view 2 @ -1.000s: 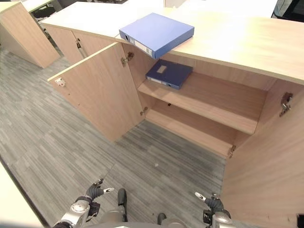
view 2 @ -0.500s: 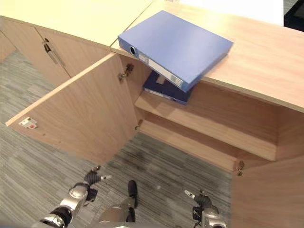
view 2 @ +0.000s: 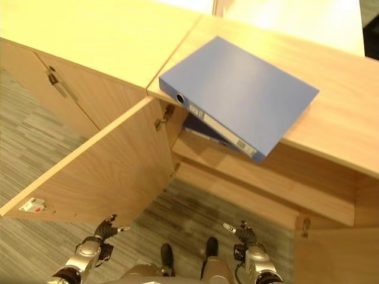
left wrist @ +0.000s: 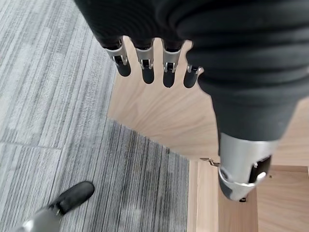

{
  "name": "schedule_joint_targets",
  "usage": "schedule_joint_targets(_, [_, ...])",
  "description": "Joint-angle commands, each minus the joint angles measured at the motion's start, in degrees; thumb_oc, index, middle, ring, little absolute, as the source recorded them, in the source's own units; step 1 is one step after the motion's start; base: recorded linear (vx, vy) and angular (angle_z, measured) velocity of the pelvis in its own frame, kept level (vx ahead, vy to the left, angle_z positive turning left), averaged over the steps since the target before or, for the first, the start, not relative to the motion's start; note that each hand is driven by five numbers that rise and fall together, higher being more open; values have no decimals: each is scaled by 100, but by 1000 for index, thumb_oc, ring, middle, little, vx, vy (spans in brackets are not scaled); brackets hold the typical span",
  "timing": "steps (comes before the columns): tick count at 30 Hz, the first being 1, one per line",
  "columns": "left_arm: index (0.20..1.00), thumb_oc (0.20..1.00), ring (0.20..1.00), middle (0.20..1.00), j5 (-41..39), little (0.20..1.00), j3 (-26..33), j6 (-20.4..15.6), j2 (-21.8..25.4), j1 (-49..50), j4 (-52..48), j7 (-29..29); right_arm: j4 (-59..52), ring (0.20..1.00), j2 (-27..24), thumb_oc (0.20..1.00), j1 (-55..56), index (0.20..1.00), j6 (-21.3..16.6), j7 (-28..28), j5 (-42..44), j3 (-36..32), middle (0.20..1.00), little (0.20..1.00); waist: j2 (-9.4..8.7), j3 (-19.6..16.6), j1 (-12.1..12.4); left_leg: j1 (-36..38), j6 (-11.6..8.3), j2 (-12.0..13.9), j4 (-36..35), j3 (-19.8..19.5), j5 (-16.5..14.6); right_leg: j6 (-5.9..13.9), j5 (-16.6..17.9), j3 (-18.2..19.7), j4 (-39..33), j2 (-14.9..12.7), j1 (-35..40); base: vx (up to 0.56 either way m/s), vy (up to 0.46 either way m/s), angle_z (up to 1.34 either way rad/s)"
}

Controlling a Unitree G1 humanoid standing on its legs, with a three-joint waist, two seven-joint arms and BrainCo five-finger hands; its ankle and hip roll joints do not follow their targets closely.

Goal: Put the empty folder in the office cabinet

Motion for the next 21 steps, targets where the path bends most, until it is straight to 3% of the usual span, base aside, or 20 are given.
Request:
schedule_joint_targets(1, [1000, 1000, 1000, 1000, -11, 1000, 194, -170, -89, -281, 98, 36, -6, 1000, -311, 1000, -37, 1000, -137, -52, -60, 14, 1000, 1000, 129, 61, -17, -96, -729, 569, 250, -144, -77, 594, -512, 13, -103, -92, 924, 173, -56, -20])
schedule_joint_targets(12, [1000, 1000, 1000, 1000, 183, 1000, 142, -100, -192, -101, 130, -22, -183, 1000, -400, 1000, 263, 1000, -111, -8, -59, -62, 1000, 1000, 322, -36, -187, 370, -871, 715, 140, -101, -3, 443, -663, 75, -265, 96, 1327, 49, -65, -6])
schedule_joint_targets(21, [1000, 1000, 1000, 1000, 168, 1000, 57, -78, -229, -152, 52, -47, -223, 1000, -496, 1000, 319, 1000, -151, -12, -50, -75, 1000, 1000, 390, 81, -259, 169, -989, 919, 381, -204, 162, 280, -786, 104, -111, 303, 1228, -48, -95, -4])
